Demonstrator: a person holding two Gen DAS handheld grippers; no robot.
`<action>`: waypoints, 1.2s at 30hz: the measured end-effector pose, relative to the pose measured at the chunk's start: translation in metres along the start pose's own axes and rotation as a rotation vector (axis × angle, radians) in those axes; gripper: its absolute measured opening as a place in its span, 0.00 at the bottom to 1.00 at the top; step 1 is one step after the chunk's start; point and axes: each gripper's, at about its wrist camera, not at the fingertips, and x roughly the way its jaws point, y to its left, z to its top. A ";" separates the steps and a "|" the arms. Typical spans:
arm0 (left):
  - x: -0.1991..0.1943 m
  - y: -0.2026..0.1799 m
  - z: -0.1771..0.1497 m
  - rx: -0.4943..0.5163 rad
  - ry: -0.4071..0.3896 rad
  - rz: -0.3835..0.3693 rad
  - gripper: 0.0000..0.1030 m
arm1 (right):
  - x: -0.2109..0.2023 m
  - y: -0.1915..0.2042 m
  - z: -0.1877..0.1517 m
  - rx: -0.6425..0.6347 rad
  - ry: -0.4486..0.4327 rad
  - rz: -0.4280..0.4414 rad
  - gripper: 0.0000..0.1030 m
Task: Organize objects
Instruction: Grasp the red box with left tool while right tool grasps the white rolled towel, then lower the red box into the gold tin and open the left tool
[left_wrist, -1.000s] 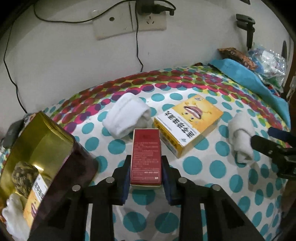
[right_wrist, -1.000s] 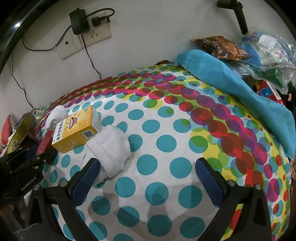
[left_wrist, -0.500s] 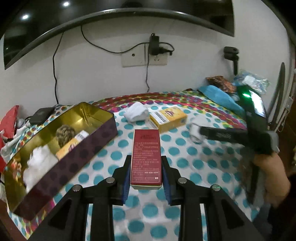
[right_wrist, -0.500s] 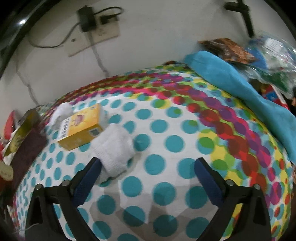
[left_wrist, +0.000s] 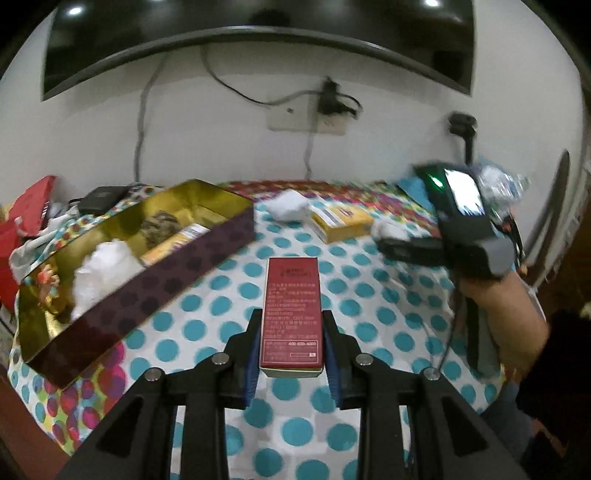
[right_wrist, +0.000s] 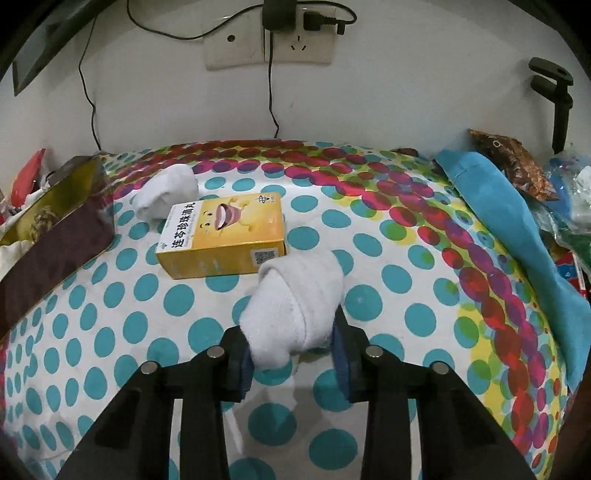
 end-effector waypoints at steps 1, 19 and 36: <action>-0.001 0.005 0.002 -0.013 -0.013 0.013 0.28 | -0.006 -0.001 0.001 0.008 -0.018 -0.017 0.31; 0.002 0.158 0.010 -0.271 -0.015 0.461 0.28 | -0.020 0.019 0.002 -0.058 -0.030 -0.047 0.32; 0.020 0.185 0.005 -0.315 0.021 0.532 0.29 | -0.010 0.015 0.001 -0.052 -0.031 -0.033 0.33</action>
